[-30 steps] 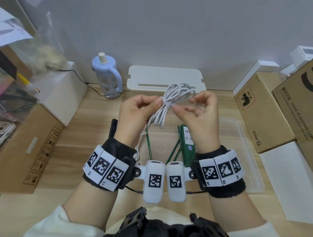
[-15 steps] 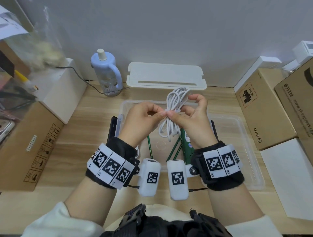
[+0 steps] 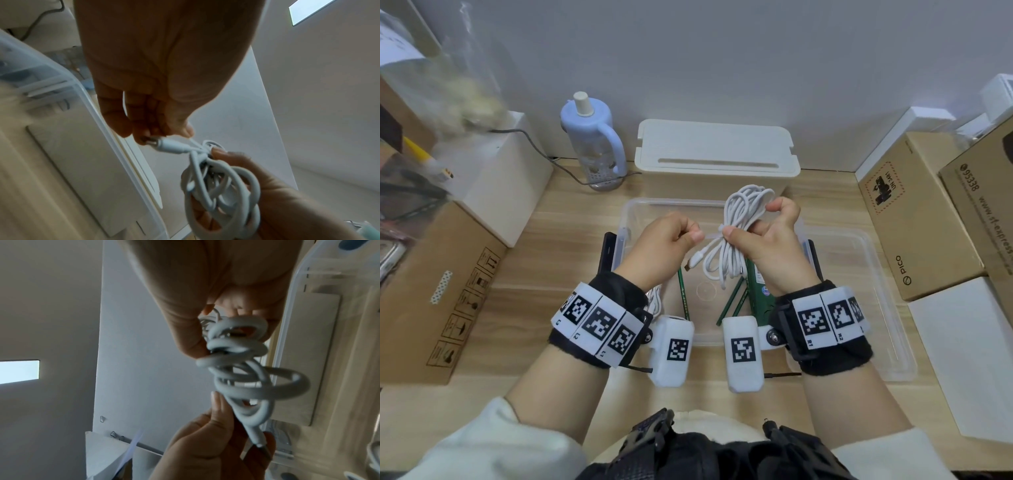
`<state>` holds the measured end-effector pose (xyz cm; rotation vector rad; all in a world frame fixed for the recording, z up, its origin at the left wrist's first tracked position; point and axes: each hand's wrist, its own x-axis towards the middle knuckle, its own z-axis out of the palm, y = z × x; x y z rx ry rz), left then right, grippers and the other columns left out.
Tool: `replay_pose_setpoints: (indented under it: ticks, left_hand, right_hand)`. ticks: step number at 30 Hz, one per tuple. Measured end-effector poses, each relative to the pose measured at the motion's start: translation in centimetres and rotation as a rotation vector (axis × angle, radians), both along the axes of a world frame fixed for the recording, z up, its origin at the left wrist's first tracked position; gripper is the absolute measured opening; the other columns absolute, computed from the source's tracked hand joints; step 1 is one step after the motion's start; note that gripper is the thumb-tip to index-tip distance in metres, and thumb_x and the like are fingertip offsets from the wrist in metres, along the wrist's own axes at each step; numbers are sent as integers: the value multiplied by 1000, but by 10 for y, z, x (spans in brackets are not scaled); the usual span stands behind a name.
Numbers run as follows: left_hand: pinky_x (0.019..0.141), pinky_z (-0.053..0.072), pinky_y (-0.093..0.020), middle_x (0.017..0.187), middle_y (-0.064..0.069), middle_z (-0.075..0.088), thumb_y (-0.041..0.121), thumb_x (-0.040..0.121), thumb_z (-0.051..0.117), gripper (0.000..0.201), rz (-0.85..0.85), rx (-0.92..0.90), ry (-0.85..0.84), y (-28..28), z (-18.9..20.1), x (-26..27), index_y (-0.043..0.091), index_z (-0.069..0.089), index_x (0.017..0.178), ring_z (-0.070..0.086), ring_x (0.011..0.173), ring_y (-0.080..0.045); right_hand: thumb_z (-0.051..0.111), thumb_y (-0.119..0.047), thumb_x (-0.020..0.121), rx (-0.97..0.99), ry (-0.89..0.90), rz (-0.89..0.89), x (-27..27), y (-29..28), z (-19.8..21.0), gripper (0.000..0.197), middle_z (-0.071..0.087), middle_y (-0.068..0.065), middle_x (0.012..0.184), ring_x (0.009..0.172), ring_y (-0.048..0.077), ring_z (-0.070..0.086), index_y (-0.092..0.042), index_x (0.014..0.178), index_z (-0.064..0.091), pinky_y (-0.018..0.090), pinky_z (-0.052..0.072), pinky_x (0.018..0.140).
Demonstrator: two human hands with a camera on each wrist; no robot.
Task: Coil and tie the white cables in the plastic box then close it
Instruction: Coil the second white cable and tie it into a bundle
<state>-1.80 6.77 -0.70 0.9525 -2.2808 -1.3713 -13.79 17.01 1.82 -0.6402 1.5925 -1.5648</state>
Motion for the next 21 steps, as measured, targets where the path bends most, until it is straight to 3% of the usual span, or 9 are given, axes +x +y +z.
replay_pose_setpoints:
  ticks: [5, 8, 12, 14, 18, 21]
  left_hand:
    - [68, 41, -27, 75, 5, 48, 16, 94, 47, 23, -67, 39, -23, -1, -1, -1, 23, 47, 72, 45, 67, -9]
    - [61, 42, -24, 69, 10, 51, 23, 97, 42, 20, -143, 193, 17, -1, 3, -2, 22, 51, 78, 48, 58, -1]
    - [51, 34, -17, 49, 13, 43, 26, 94, 48, 27, -227, 193, 39, -5, 2, -7, 20, 51, 68, 37, 45, 0]
    - [50, 32, -13, 49, 14, 42, 20, 93, 51, 27, -243, 252, 71, -10, 0, -8, 18, 53, 66, 37, 46, 0]
    - [53, 38, -15, 53, 13, 47, 21, 87, 53, 23, -297, 381, 76, -15, -3, -13, 21, 55, 64, 44, 51, -2]
    - [55, 44, -17, 63, 6, 53, 14, 95, 47, 25, -223, 516, 28, -17, -13, -17, 13, 55, 71, 51, 53, -2]
  right_hand:
    - [58, 4, 83, 23, 0, 17, -4, -1, -5, 49, 62, 11, 92, 62, 4, 64, -20, 105, 22, 14, 52, 60]
    - [61, 1, 82, 43, -23, 65, -10, -2, -7, 50, 68, 12, 89, 68, 14, 67, -28, 105, 26, 28, 56, 71]
    - [62, -1, 81, 89, -3, 85, -13, -6, -13, 57, 69, 11, 79, 67, 23, 67, -25, 114, 22, 42, 55, 80]
    - [60, 1, 82, 80, -57, 96, -16, -8, -16, 56, 68, 11, 76, 63, 22, 66, -24, 114, 21, 43, 55, 77]
    - [56, 6, 83, 85, -124, 119, -24, -9, -20, 52, 64, 11, 74, 56, 19, 63, -26, 109, 23, 35, 56, 67]
    - [57, 6, 82, 116, -113, 91, -31, -11, -27, 49, 64, 10, 73, 54, 18, 63, -30, 101, 29, 35, 55, 66]
